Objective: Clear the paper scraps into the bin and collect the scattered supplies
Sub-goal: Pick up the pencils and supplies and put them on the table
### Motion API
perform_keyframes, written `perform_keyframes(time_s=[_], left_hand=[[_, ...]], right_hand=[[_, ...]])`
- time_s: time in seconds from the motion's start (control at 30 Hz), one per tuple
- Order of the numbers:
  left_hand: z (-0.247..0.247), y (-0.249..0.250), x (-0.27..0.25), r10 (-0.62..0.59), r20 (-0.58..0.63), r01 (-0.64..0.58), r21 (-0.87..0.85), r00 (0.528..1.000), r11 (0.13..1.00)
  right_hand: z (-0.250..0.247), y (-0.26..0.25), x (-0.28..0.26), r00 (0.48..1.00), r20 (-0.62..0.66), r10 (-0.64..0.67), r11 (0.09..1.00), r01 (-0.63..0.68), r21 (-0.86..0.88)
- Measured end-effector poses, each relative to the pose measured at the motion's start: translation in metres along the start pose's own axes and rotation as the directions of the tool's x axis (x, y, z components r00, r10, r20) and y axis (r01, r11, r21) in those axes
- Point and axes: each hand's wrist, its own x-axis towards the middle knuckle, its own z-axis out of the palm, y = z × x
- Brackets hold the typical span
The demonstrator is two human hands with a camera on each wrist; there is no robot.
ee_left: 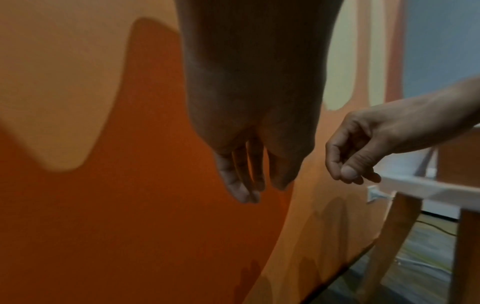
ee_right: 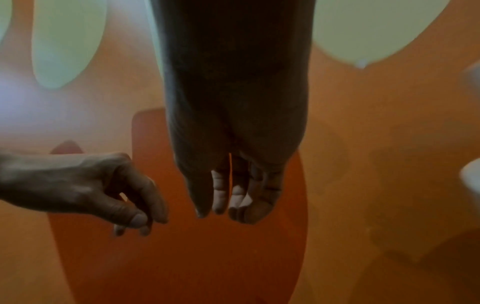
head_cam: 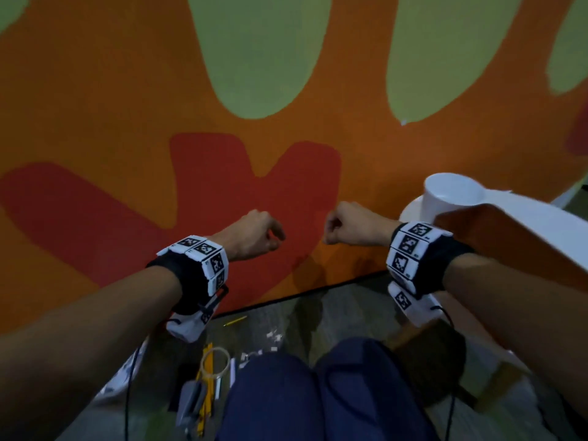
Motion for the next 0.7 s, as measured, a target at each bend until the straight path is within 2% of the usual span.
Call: perform_keyframes(time_s=[0.17, 0.37, 0.5, 0.63, 0.7], left_hand=[[0.065, -0.086, -0.027, -0.169, 0.060, 0.174, -0.077, 0.984, 0.982], [0.175, -0.163, -0.050, -0.388, 0.131, 0.408, -0.231, 0.912, 0.883], [0.236, -0.184, -0.052, -0.431, 0.209, 0.477, -0.294, 0.878, 0.828], [0.291, -0.200, -0.053, -0.472, 0.285, 0.544, -0.292, 0.834, 0.786], [0.311, -0.202, -0.057, -0.445, 0.331, 0.541, -0.305, 0.832, 0.784]], right_hand=[[0.089, -0.003, 0.072, 0.985, 0.173, 0.000, 1.000, -0.001, 0.007], [0.204, 0.004, 0.138, 0.939, 0.344, 0.025, 1.000, -0.022, -0.015], [0.265, 0.014, 0.159, 0.915, 0.400, 0.056, 0.998, -0.052, -0.020], [0.323, 0.026, 0.168, 0.836, 0.546, 0.063, 0.998, -0.067, -0.012], [0.346, 0.030, 0.164, 0.827, 0.562, -0.001, 1.000, 0.019, -0.025]])
